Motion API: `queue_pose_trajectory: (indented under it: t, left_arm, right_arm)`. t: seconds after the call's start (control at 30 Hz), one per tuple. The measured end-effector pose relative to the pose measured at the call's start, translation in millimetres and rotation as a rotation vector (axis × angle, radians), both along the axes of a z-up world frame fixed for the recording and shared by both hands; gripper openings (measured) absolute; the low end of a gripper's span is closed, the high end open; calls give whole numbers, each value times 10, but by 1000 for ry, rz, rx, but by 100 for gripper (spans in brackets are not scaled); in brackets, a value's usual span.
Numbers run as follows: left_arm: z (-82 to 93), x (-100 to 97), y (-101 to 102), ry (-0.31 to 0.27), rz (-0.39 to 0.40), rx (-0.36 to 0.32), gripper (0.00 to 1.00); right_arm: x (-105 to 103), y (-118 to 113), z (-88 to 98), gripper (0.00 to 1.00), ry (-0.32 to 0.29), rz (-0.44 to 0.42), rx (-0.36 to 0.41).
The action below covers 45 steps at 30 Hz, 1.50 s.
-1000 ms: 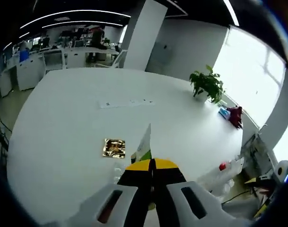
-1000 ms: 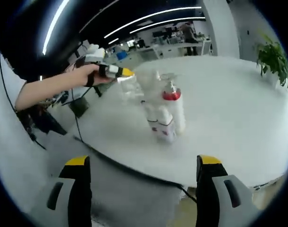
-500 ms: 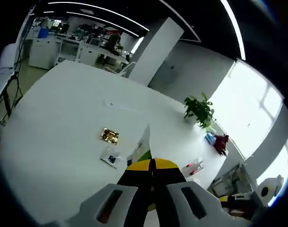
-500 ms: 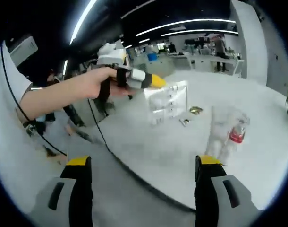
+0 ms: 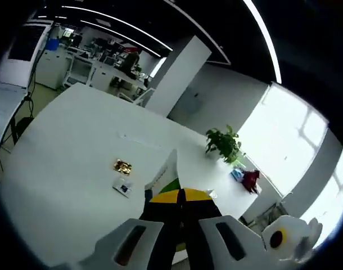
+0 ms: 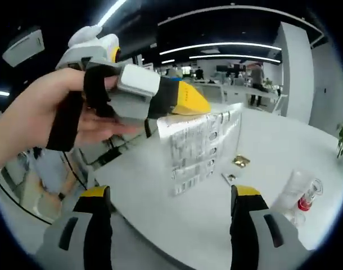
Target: Arrange the skincare products in the storage area until every visible bottle or jar stands upright without overlapping.
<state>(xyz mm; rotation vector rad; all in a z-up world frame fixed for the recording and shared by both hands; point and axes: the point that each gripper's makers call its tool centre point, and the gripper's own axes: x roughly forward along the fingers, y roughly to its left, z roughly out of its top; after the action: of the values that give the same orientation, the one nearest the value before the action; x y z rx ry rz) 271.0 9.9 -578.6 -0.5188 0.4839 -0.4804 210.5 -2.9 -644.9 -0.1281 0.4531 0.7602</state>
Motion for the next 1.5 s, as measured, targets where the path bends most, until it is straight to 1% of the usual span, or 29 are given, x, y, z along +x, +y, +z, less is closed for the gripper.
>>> queue_pose_trajectory:
  t: [0.1,0.17,0.2,0.27,0.37,0.4,0.47,0.5,0.57,0.67,0.77,0.8,0.83,0.87,0.97,1.0,1.03,1.07,1.1,1.13,1.17,1.2,1.23,1.27,1.3,1.33,1.37,1.43,1.5]
  left_arm:
    - [70,-60,-13,-13,7,-31,3]
    - [95,-88,-29,-16,6,-40,3]
    - [110,-106,-38,-20,4,-41,3]
    - [139,-137,-66,-25,-7,-58,3]
    - [181,-193,-136,-25,-18,-96,3]
    - [182,-191,-133,-24,-19,-98,3]
    - [198,-189,-157,-28,-27,-104,3]
    - [205,-190,-174,-29,-34,-107,3]
    - [228,-221,-232,-23,-47,-129,3]
    - [281,-211,-301,-30,-59,-151,3]
    - [319,-183,-366,-40,-77,-153,3]
    - [322,-166,-372,-42,-84,-153,3]
    - [320,-144,-379,-43,-87,-148,3]
    - [321,-120,-372,-49,-89,-144,3]
    - [316,-78,-400,-41,-105,-168,3]
    - [320,-79,-422,-45,-112,-167,4]
    - [326,-84,-460,-66,-142,-149,4]
    - [337,-83,-470,-91,-154,-131,4]
    - [343,-81,-470,-125,-167,-100,5]
    - [347,-86,-471,-136,-168,-92,6]
    - [365,-85,-459,-170,-170,-81,6]
    - [364,-99,-434,-173,-173,-88,7]
    - [353,-111,-418,-176,-178,-89,8]
    - [296,-133,-383,-164,-182,-78,9]
    - [251,-152,-357,-163,-188,-67,12]
    - [176,-148,-268,-157,-160,-56,17]
    - [128,-155,-187,-147,-136,-74,21]
    - [57,-169,-63,-120,-92,-112,21]
    - [-81,-187,98,-93,-48,-100,25]
  right_arm:
    - [52,28,10,83,-14,-5,-6]
    - [48,97,20,86,-11,15,2]
    - [49,153,48,87,-22,21,7]
    - [71,218,88,86,-59,25,-7]
    - [98,231,135,80,-88,4,-19]
    - [109,206,140,76,-95,-11,-27]
    - [163,82,170,63,-153,-44,-80]
    - [161,40,189,53,-174,-49,-92]
    - [170,-21,226,38,-193,-53,-82]
    - [218,-110,225,32,-189,-100,-75]
    - [199,-144,235,15,-204,-101,-67]
    - [211,-171,245,3,-229,-102,-91]
    - [259,-212,272,1,-262,-112,-112]
    - [264,-201,260,1,-234,-104,-91]
    - [308,-247,263,1,-218,-119,-61]
    - [320,-236,271,1,-188,-129,13]
    - [314,-221,267,1,-145,-137,84]
    - [322,-228,269,1,-122,-138,126]
    - [321,-251,267,1,-119,-140,135]
    - [320,-254,253,1,-86,-137,174]
    - [318,-248,247,1,-69,-141,206]
    - [324,-261,251,1,-70,-145,219]
    - [318,-287,252,1,-89,-139,198]
    - [306,-293,259,1,-92,-136,195]
    - [284,-292,269,1,-92,-132,201]
    - [278,-293,280,1,-98,-130,208]
    - [270,-289,282,1,-102,-127,208]
    - [231,-284,291,1,-101,-119,208]
    - [206,-277,284,1,-103,-107,199]
